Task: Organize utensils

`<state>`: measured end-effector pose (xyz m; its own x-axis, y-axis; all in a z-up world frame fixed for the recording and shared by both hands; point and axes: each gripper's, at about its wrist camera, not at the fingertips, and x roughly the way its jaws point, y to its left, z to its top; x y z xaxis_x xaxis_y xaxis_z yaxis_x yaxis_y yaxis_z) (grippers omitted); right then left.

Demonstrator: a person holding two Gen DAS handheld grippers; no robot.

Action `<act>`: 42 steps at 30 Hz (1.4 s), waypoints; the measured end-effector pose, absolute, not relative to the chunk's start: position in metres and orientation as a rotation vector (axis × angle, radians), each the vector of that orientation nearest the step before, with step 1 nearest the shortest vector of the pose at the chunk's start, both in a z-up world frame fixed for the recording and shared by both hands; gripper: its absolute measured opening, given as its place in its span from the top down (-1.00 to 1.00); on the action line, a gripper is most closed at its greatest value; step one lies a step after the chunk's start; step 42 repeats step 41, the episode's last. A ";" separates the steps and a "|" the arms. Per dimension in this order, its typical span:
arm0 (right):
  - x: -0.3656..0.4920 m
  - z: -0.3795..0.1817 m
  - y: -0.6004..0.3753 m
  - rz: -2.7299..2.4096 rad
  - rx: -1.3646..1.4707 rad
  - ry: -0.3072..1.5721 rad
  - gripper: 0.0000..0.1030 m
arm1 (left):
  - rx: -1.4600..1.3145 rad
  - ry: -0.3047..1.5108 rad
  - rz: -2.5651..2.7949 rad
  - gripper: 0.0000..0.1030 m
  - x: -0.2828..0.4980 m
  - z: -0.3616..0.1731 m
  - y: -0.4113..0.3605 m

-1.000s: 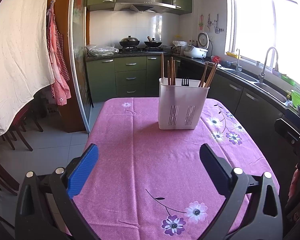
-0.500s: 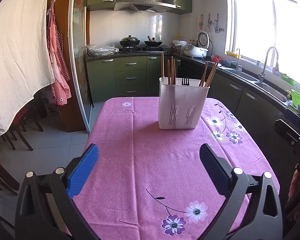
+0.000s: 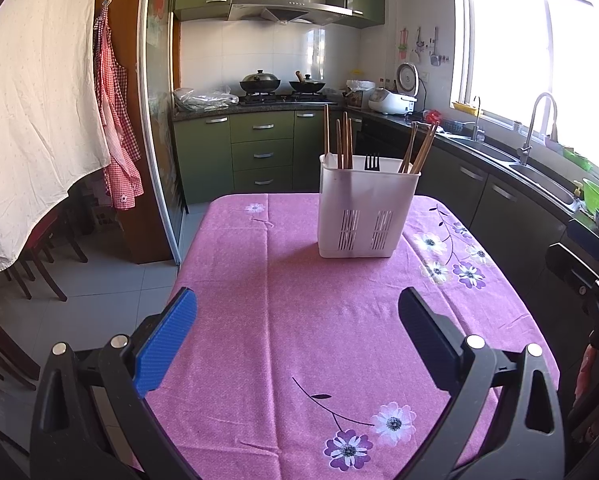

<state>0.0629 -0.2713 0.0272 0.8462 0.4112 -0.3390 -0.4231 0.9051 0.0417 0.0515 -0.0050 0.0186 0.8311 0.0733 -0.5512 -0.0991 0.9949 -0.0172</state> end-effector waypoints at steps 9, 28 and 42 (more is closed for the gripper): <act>0.064 0.025 -0.271 0.444 -0.043 0.356 -0.91 | -0.048 0.591 0.108 -0.86 0.052 0.018 -0.002; 0.067 0.023 -0.269 0.450 -0.058 0.377 -0.91 | -0.035 0.557 0.106 -0.87 0.051 0.022 -0.005; 0.069 0.020 -0.270 0.452 -0.061 0.387 -0.91 | -0.064 0.622 0.087 -0.87 0.060 0.014 0.003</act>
